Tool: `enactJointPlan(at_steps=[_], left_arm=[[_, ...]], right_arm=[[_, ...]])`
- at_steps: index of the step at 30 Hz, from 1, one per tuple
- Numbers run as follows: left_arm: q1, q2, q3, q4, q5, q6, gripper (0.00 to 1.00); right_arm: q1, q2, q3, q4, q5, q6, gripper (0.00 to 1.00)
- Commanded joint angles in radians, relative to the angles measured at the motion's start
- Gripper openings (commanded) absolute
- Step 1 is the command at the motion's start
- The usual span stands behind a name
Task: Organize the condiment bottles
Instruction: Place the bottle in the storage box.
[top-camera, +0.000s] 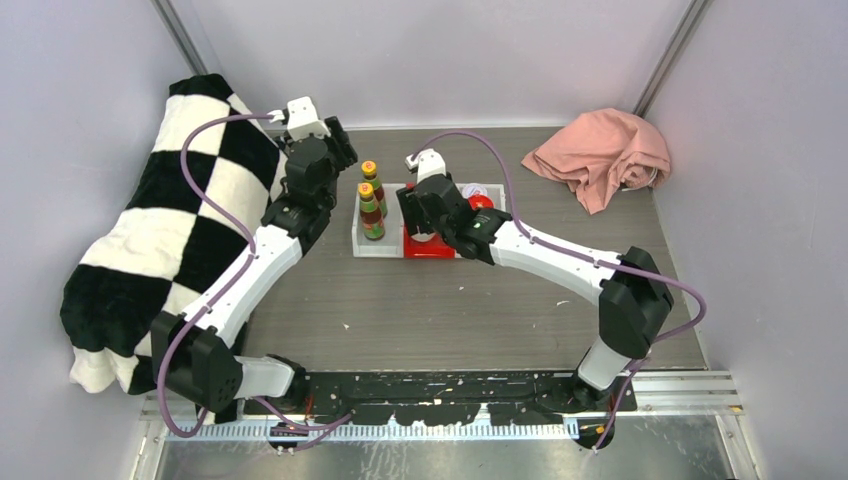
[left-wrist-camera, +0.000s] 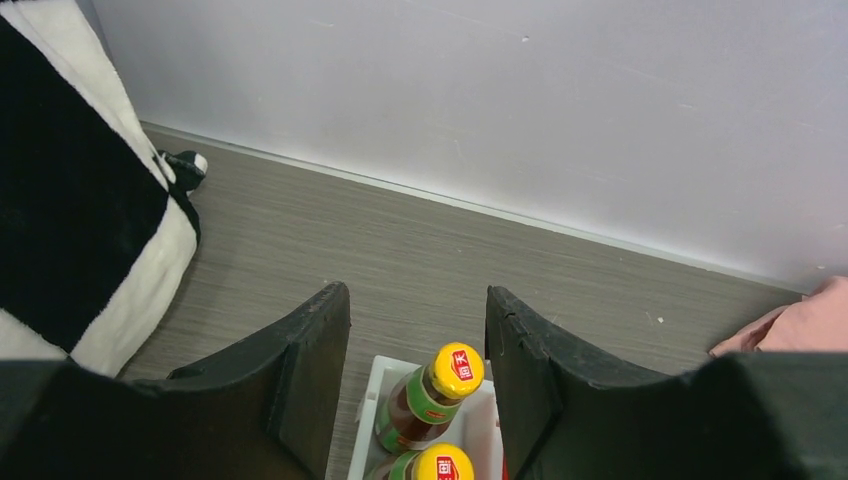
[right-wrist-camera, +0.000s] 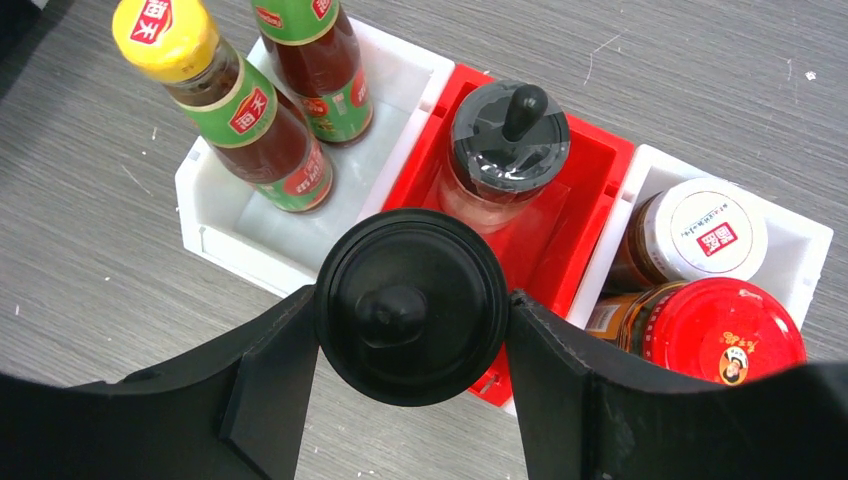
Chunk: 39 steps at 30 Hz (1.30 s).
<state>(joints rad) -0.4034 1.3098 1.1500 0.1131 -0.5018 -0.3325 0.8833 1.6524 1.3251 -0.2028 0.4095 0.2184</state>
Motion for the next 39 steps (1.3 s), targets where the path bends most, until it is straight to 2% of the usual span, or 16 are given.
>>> enactJointPlan(at_steps=[1,23,39], left_arm=[[0.005,-0.029,-0.008,0.066,-0.020,0.007,0.53],[0.005,0.031,-0.050,0.136,-0.037,-0.026,0.52],[0.005,0.058,-0.065,0.155,-0.048,-0.036,0.54]], right_arm=[[-0.018,-0.004,0.016,0.113,-0.005,0.019,0.01],[-0.103,0.070,-0.030,0.195,-0.097,0.063,0.01],[-0.107,0.123,-0.057,0.251,-0.137,0.093,0.01]])
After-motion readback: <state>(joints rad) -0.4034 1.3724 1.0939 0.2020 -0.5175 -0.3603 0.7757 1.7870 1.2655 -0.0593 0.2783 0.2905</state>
